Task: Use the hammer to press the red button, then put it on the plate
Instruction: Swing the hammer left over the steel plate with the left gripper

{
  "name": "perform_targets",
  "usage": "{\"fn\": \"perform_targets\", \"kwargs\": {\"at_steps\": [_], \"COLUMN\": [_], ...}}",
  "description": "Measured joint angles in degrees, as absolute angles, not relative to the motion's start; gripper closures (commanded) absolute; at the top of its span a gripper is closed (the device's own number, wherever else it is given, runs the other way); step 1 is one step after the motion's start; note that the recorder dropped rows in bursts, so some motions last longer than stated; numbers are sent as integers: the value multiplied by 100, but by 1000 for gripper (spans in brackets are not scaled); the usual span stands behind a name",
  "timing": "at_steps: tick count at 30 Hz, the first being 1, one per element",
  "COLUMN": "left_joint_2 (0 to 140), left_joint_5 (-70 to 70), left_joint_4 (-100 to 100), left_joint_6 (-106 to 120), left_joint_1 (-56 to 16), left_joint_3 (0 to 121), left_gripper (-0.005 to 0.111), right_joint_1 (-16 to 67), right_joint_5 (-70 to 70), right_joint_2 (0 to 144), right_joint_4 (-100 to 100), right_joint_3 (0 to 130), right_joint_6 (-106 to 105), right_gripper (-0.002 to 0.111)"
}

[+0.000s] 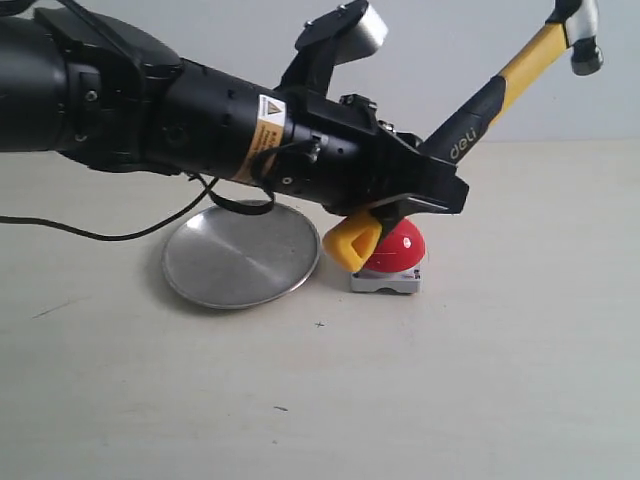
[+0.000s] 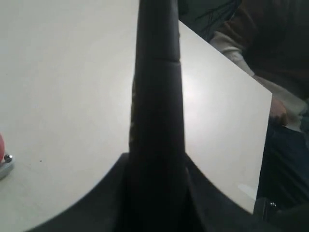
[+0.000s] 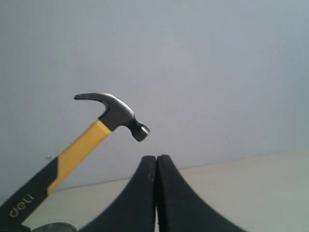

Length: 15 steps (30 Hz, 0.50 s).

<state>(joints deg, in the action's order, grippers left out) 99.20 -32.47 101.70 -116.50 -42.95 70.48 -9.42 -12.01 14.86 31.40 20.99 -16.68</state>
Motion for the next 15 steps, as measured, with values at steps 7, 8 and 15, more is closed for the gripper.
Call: {"fn": "perform_targets", "kwargs": {"at_steps": [7,8,15], "left_joint_2": [9282,9204,9039], "left_joint_5": [-3258,-3247,-2757], "left_joint_4": [10182,10182,10171], "left_joint_6": [-11527,-11516,-11377], "left_joint_1": [-3977,-3903,-3656], "left_joint_3": [6379,6279,5616], "left_gripper": [107,107,107], "right_joint_1": [-942,-942,-942], "right_joint_5": [-1260,-1294,-1623], "right_joint_2": [1353,1323,1314], "right_joint_4": [3164,3164,3561], "right_joint_3": [1829,1800,1763], "right_joint_6": [-1513,-1513,-1481], "right_gripper": [108,108,108]}}
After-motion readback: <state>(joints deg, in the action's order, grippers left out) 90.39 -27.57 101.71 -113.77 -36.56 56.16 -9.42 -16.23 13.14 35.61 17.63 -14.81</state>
